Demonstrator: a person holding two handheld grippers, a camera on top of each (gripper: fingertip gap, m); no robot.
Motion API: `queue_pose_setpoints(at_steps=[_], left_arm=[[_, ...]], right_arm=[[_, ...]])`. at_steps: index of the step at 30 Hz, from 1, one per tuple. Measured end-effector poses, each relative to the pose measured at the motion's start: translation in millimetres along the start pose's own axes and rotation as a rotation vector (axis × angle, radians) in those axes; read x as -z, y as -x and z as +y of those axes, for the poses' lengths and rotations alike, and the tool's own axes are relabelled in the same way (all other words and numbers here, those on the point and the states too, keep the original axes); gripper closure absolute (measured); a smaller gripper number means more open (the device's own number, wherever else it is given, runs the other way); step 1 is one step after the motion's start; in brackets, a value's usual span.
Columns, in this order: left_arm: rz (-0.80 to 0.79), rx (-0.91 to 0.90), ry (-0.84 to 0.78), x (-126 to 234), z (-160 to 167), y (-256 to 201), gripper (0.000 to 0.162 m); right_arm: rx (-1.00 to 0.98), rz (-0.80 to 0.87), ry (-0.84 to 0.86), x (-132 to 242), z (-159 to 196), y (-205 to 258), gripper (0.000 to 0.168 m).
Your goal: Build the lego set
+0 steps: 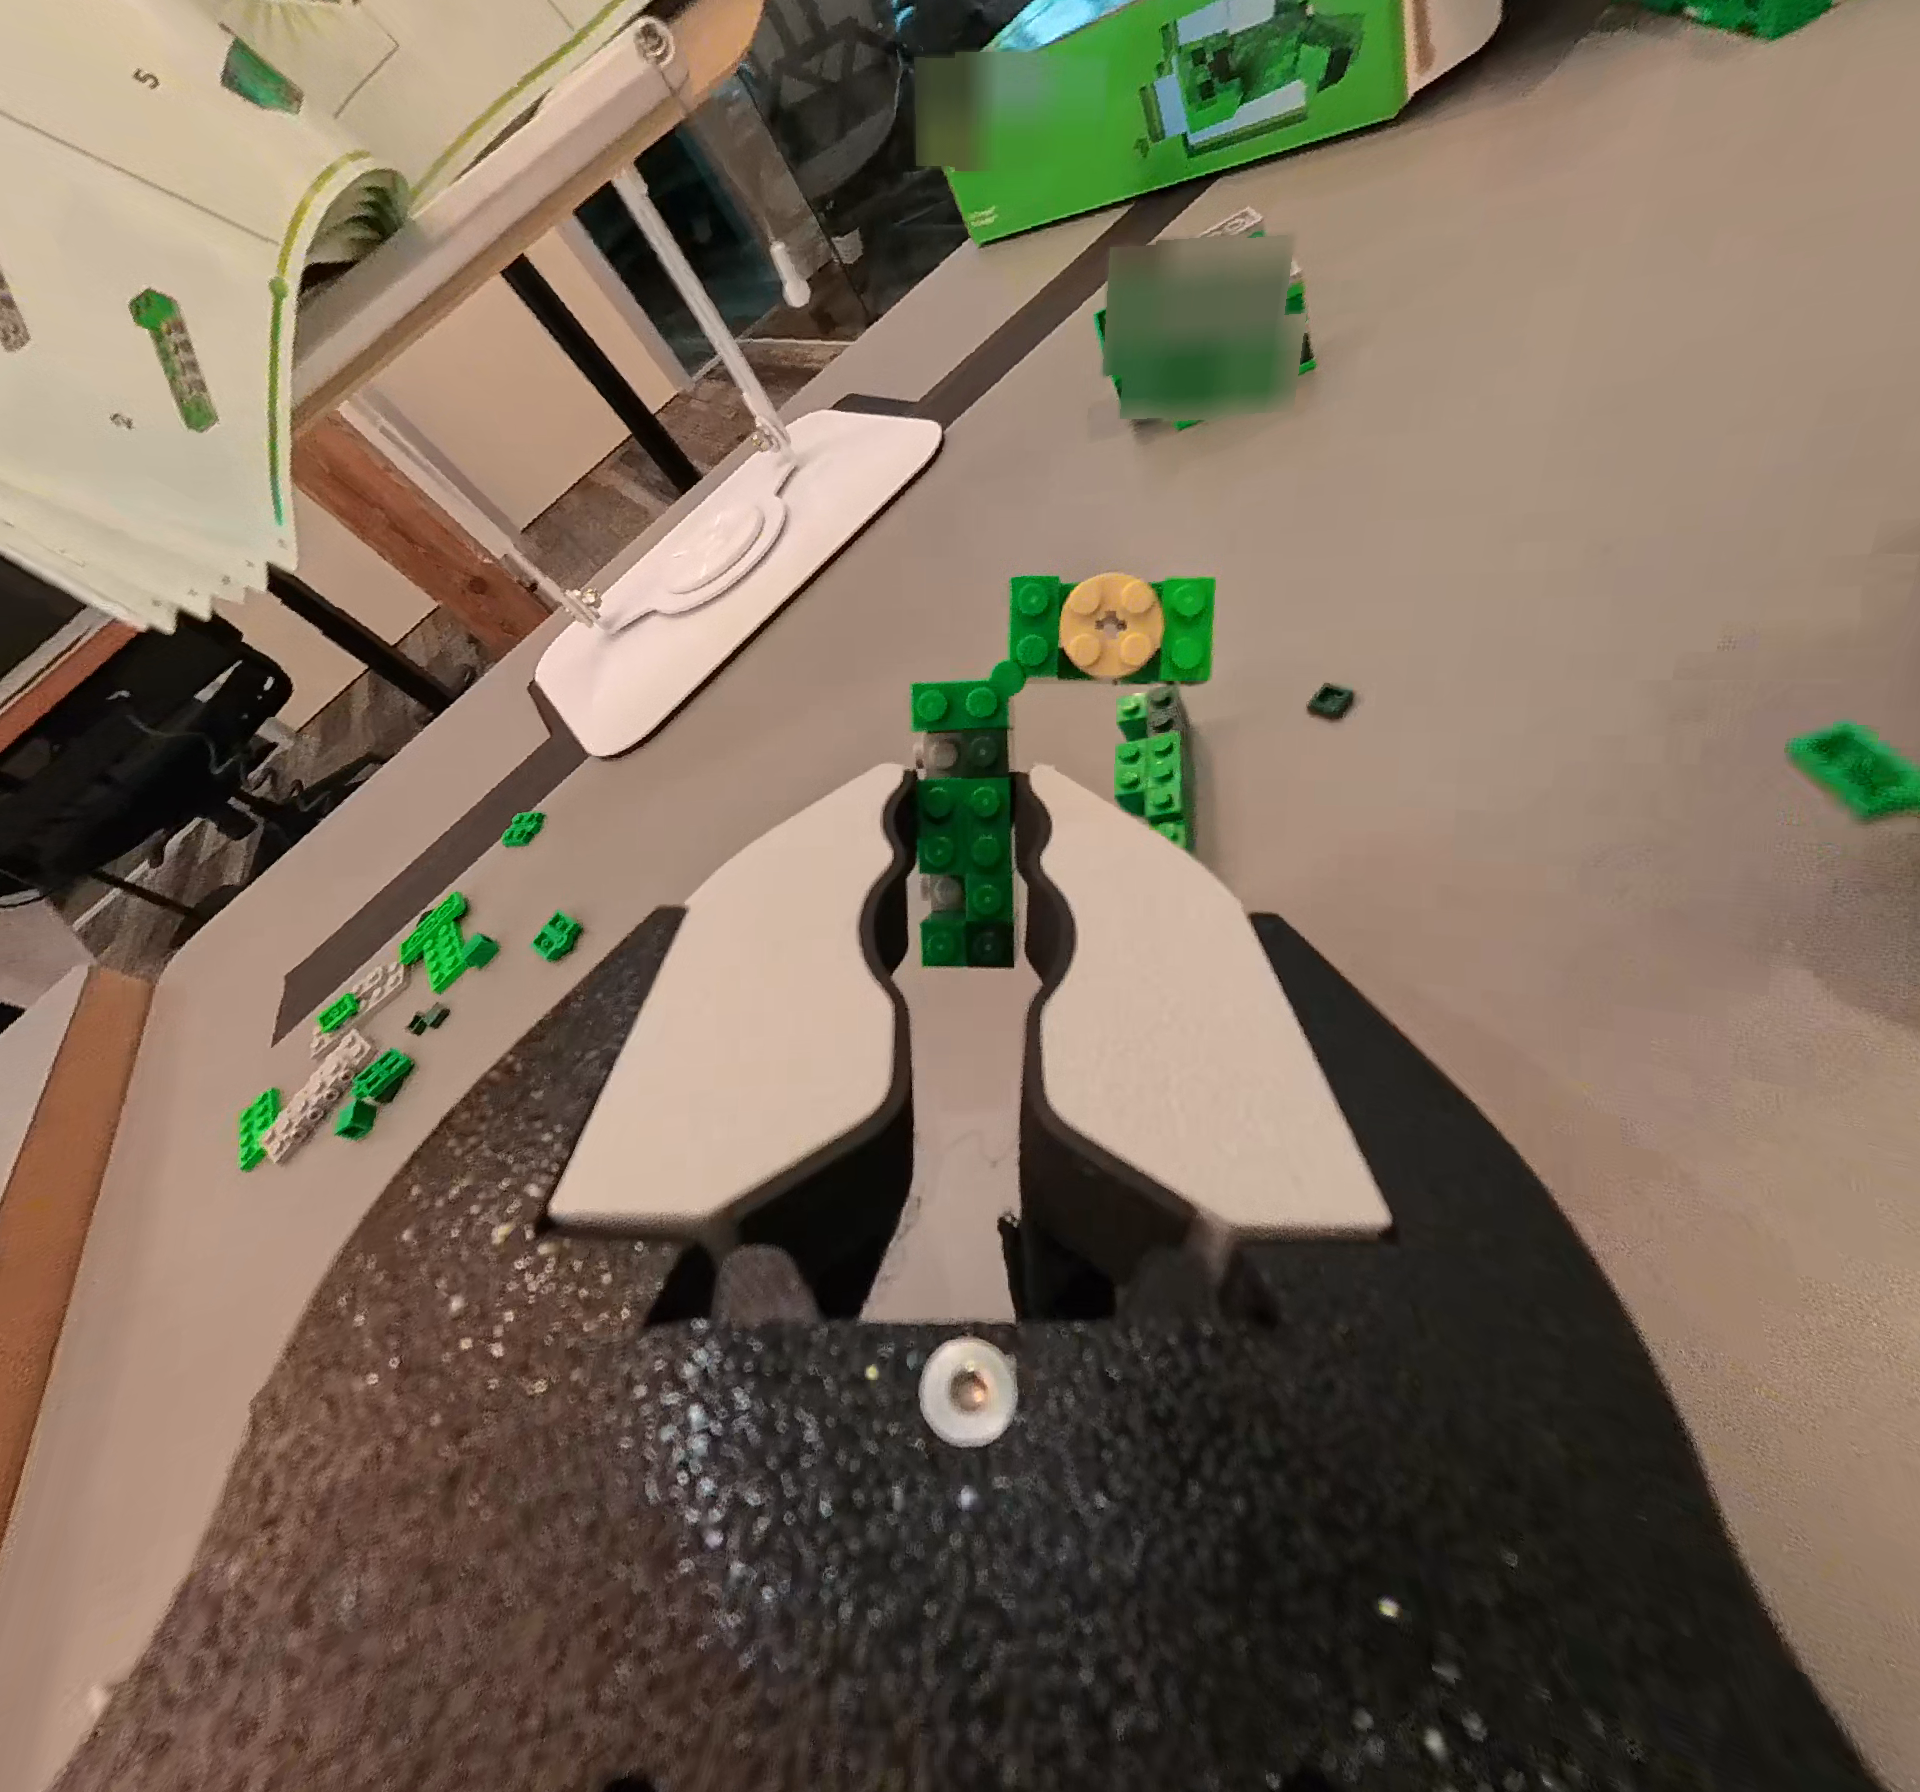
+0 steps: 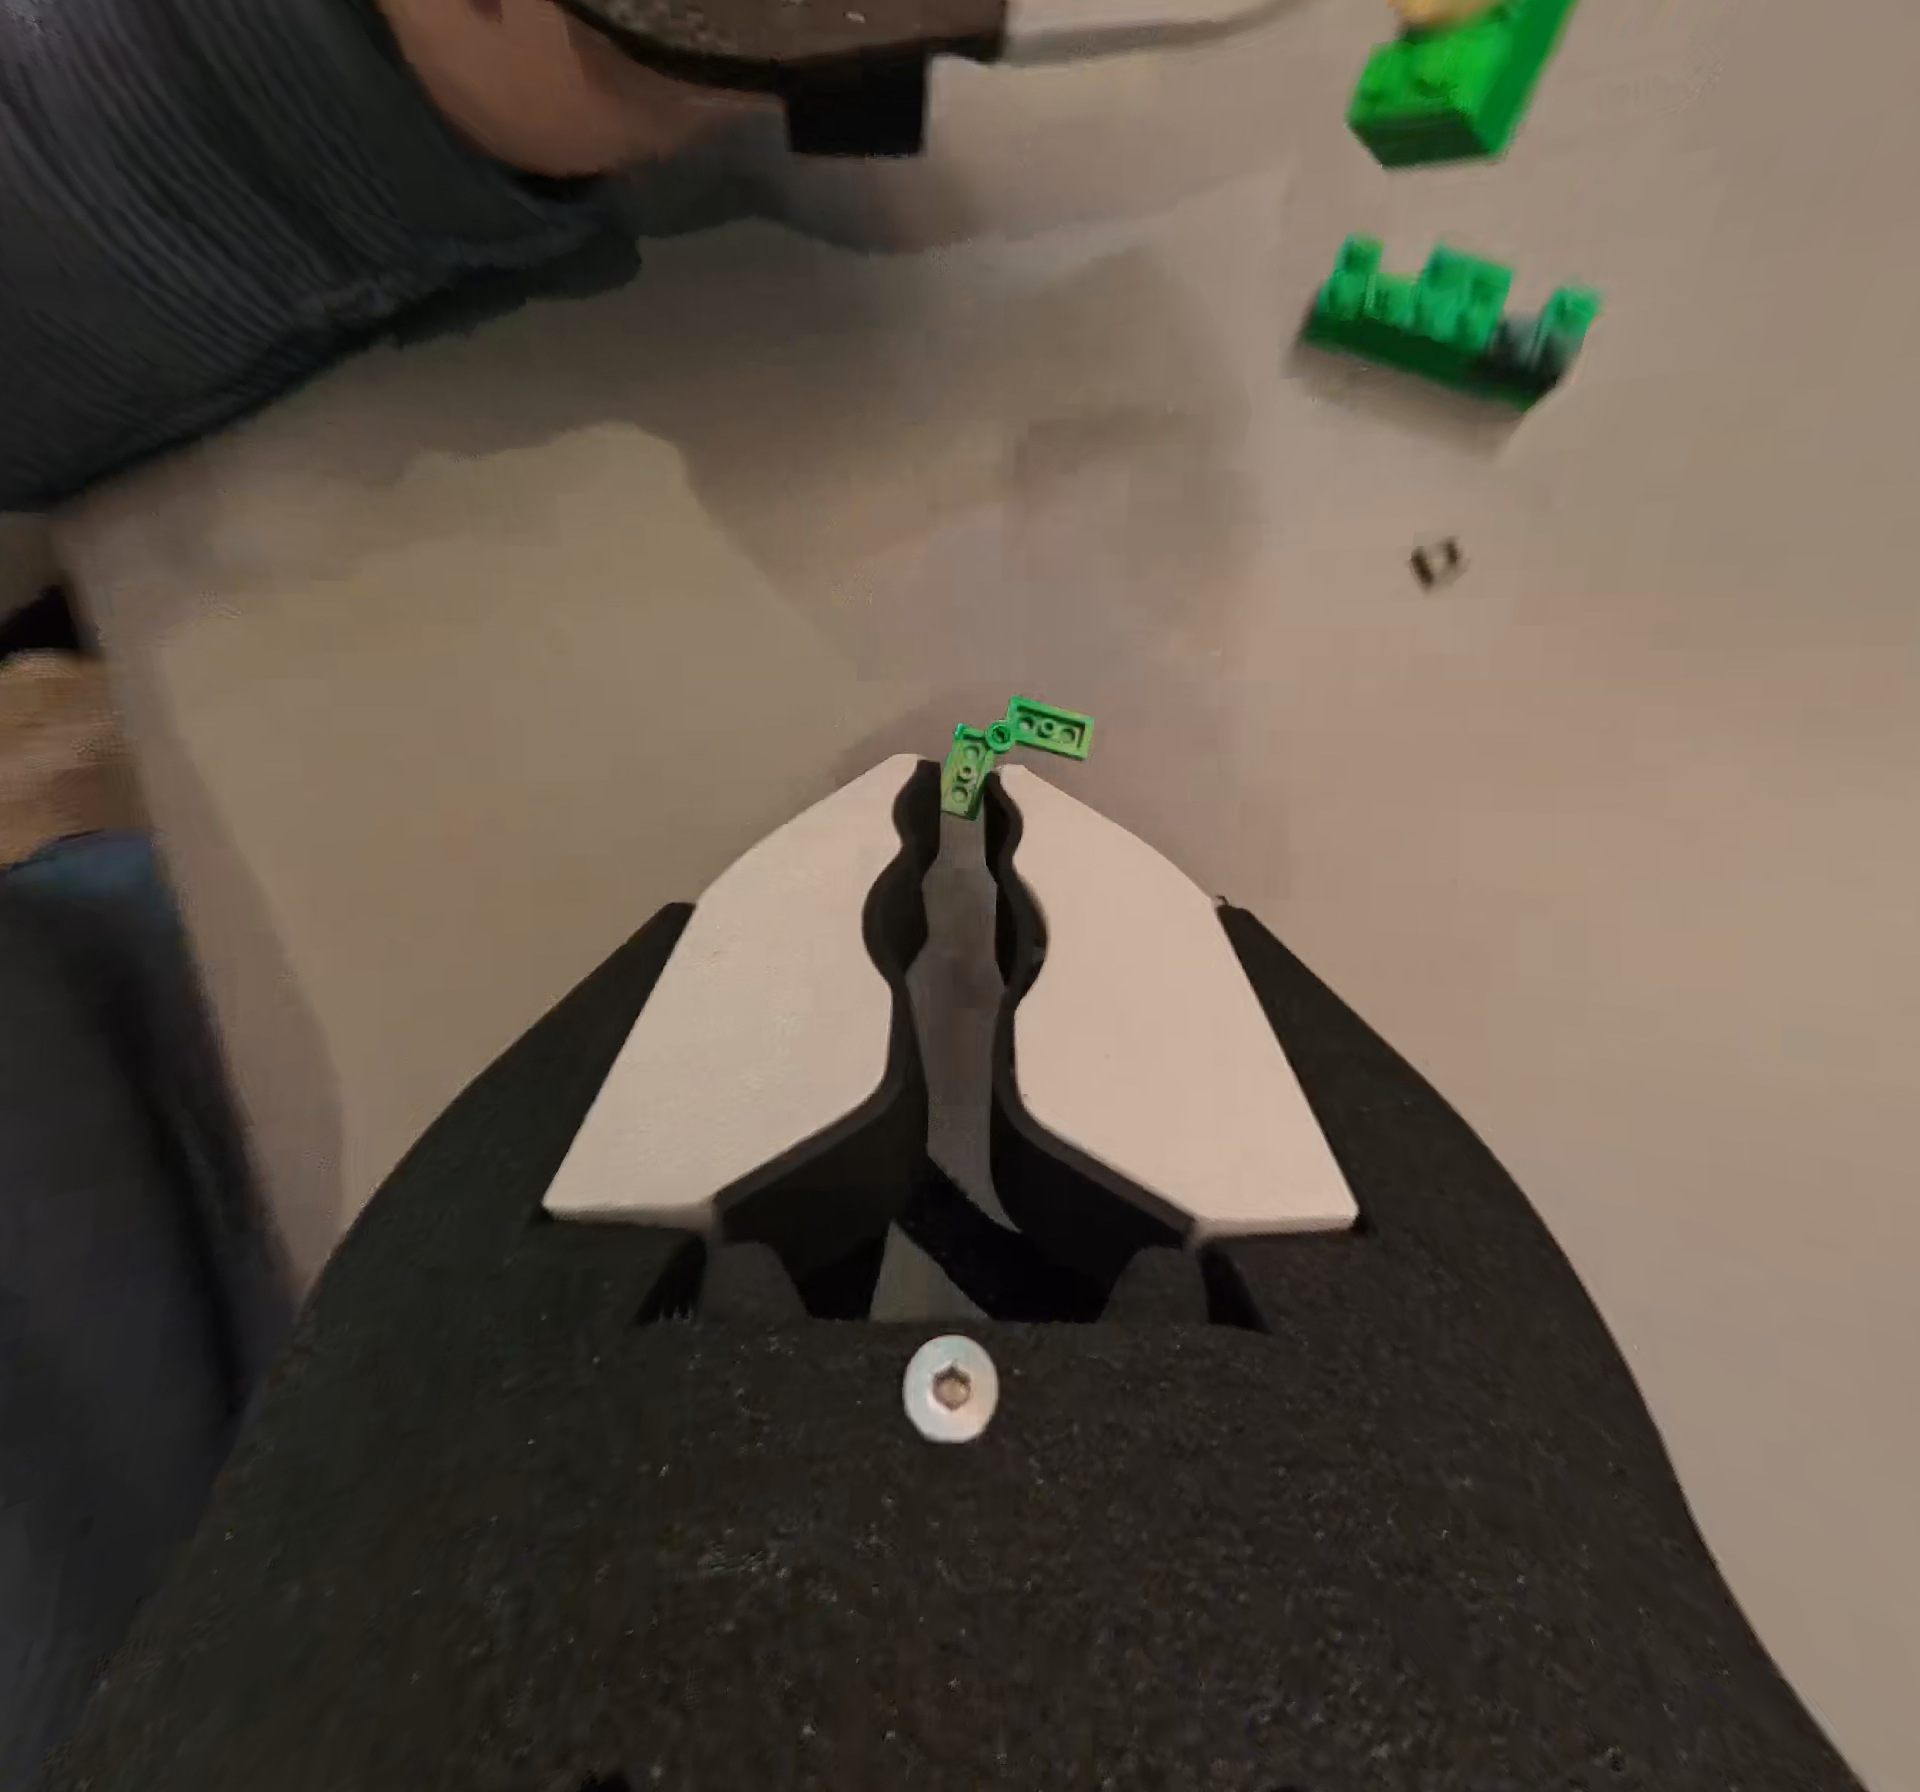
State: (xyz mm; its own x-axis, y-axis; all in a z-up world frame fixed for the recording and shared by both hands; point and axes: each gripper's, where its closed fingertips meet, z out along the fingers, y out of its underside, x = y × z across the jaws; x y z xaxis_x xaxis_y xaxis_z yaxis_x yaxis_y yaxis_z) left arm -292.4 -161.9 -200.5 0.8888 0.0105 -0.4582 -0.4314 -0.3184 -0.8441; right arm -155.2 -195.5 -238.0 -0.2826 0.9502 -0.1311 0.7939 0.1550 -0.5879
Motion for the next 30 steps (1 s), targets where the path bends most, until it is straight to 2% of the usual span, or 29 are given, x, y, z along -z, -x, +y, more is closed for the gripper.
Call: queue_pose_setpoints(at_steps=[4,8,12,18,26,30], left_arm=[[0.052,-0.048,-0.005,-3,-3,-14,0.145],[0.101,-0.107,-0.005,-6,-6,-31,0.145],[0.131,-0.147,-0.009,-6,-9,-42,0.145],[0.161,-0.152,-0.009,-6,-9,-48,0.145],[0.186,-0.156,0.005,-7,-7,-53,0.145],[0.218,-0.162,0.013,-7,-7,-60,0.145]], right_arm=[[-0.378,-0.374,0.128,32,12,-11,0.161],[-0.705,-0.626,0.297,49,31,-22,0.160],[-0.784,-0.618,0.483,46,60,-29,0.161],[-0.821,-0.646,0.547,49,62,-35,0.161],[-0.809,-0.517,0.451,48,58,-68,0.151],[-0.624,-0.438,0.292,53,46,-79,0.146]])
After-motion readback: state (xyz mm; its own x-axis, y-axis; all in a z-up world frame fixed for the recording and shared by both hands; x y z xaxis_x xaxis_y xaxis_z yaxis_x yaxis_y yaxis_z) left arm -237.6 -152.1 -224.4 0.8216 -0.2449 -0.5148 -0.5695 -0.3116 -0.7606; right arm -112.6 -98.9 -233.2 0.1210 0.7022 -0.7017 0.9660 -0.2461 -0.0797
